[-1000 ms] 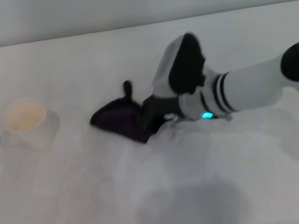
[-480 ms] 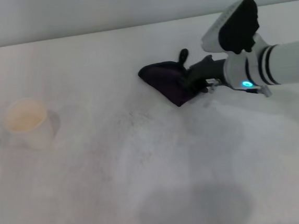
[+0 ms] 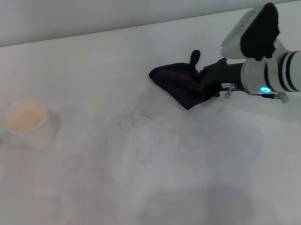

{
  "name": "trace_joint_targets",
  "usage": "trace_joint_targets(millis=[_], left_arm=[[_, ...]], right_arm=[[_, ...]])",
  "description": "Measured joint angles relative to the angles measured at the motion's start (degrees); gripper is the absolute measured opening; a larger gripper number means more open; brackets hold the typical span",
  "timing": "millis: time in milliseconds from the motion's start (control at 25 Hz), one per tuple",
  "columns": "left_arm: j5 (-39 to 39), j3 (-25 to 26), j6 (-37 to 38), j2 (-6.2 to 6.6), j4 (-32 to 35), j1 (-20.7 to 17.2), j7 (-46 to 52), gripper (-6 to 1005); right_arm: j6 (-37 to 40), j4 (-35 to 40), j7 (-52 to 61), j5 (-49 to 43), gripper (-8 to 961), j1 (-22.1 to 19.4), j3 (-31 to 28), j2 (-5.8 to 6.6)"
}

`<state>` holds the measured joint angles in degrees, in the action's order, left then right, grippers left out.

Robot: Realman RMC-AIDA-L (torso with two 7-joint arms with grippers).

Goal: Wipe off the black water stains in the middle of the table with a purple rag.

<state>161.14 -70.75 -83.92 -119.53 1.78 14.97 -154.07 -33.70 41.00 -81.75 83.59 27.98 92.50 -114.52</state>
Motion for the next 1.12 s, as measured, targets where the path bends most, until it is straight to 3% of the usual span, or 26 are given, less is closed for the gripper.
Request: trace_joint_targets(millis=[200, 400, 520, 640, 800, 880, 1120], left_arm=[[0.0, 0.0, 0.0, -0.02, 0.0, 0.0, 0.0, 883], [0.0, -0.2, 0.0, -0.09, -0.4, 0.0, 0.0, 883], [0.0, -0.2, 0.1, -0.14, -0.5, 0.0, 0.0, 882], [0.0, -0.2, 0.0, -0.17, -0.5, 0.0, 0.0, 882], [0.0, -0.2, -0.1, -0.17, -0.5, 0.0, 0.0, 882], [0.1, -0.1, -0.1, -0.11, -0.5, -0.1, 0.0, 882], [0.1, 0.1, 0.0, -0.02, -0.5, -0.2, 0.0, 882]], right_arm=[[0.0, 4.2, -3.1, 2.4, 314, -4.0, -4.3, -0.86], [-3.7, 3.4, -9.2, 13.1, 555, -4.7, -6.6, -0.81], [-12.5, 1.0, -17.6, 22.0, 673, -5.5, -10.2, -0.88], [-26.1, -6.0, -27.8, 32.8, 791, -5.3, -16.6, -0.87], [-42.3, -17.7, -38.9, 42.4, 822, -4.6, -26.6, -0.76], [-46.1, -21.2, -42.7, 44.3, 837, -4.8, -30.3, -0.95], [-43.8, -32.2, -64.1, 51.4, 876, -4.6, -35.8, -1.5]])
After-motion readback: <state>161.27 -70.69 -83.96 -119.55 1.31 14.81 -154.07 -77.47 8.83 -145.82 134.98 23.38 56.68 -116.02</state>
